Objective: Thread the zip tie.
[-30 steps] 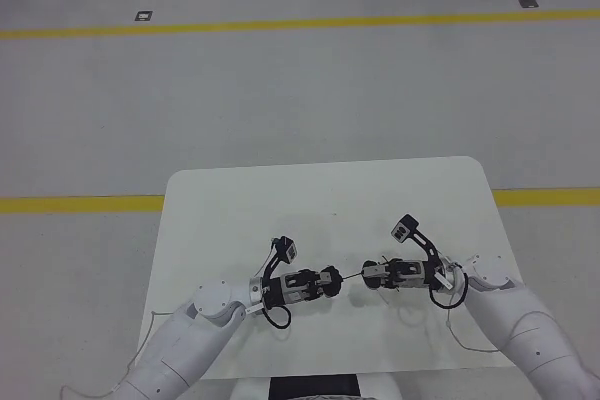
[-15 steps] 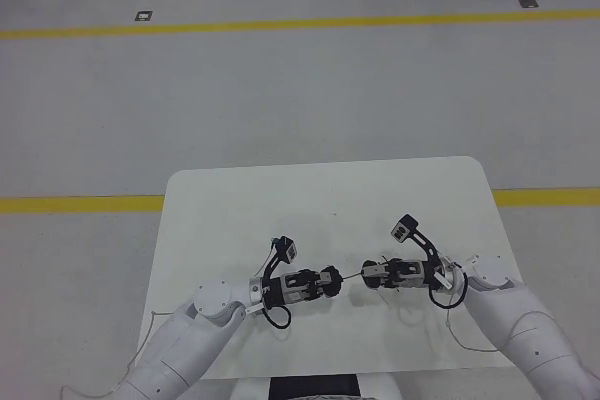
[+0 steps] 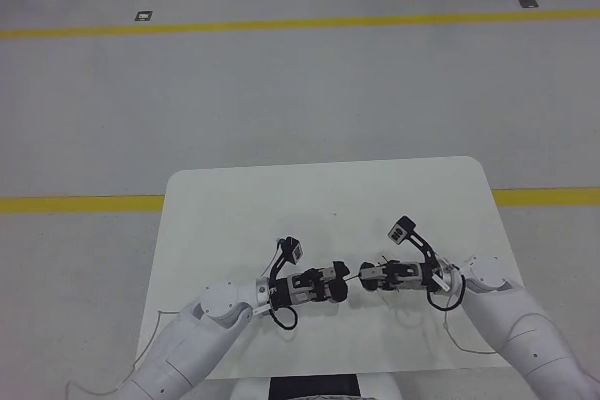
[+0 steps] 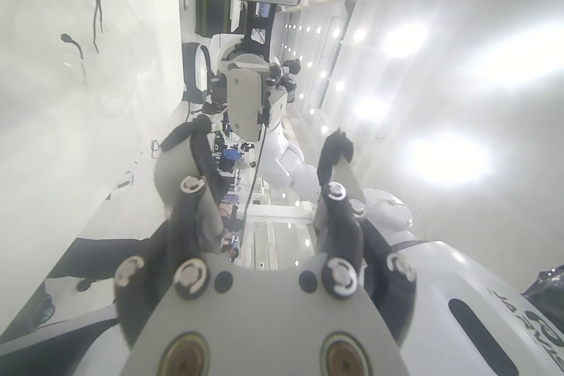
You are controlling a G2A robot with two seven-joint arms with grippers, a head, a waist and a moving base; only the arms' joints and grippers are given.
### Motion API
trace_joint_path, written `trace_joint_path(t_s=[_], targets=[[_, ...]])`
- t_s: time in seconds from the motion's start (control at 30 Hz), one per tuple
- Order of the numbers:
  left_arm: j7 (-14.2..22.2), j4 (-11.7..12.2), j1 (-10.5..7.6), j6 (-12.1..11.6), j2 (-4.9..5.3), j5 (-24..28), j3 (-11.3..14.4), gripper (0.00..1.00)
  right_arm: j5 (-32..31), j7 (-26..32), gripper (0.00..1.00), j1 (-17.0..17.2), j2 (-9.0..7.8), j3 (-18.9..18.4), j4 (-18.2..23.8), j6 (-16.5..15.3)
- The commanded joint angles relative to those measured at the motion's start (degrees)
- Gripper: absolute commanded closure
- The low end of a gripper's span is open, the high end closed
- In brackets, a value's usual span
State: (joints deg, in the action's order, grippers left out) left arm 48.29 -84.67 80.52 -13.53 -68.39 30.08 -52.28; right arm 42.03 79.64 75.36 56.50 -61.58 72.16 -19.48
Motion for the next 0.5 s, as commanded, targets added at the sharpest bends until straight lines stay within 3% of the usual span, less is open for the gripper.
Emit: trace_joint_path(t_s=[0.0, 0.17, 0.3, 0.37, 0.47], targets=[[-0.1, 0.1, -0.31, -0.2, -0.02, 0.1, 0.3, 0.00, -0.1, 0.0, 1.00, 0.0, 0.06, 0.1, 0.0, 0.0], [-0.6, 0.2, -0.82, -0.7, -0.07, 0.3, 1.0, 0.01, -0.2, 0.0, 1.00, -0.2, 0.22, 0.5, -0.2, 0.0], [-0.9, 0.4, -1.07, -1.3, -0.11, 0.8, 1.5, 0.22, -0.2, 0.0, 1.00, -0.4, 0.32, 0.7, -0.4, 0.0], [-0.7, 0.6, -1.22, -1.6, -0.11, 1.0, 1.6, 0.00, -0.2, 0.0, 1.00, -0.4, 0.37, 0.7, -0.5, 0.0], [-0.7, 0.6, -1.22, -1.6, -0.11, 1.0, 1.6, 0.00, 0.2, 0.0, 1.00, -0.5, 0.42, 1.0, -0.6, 0.0]])
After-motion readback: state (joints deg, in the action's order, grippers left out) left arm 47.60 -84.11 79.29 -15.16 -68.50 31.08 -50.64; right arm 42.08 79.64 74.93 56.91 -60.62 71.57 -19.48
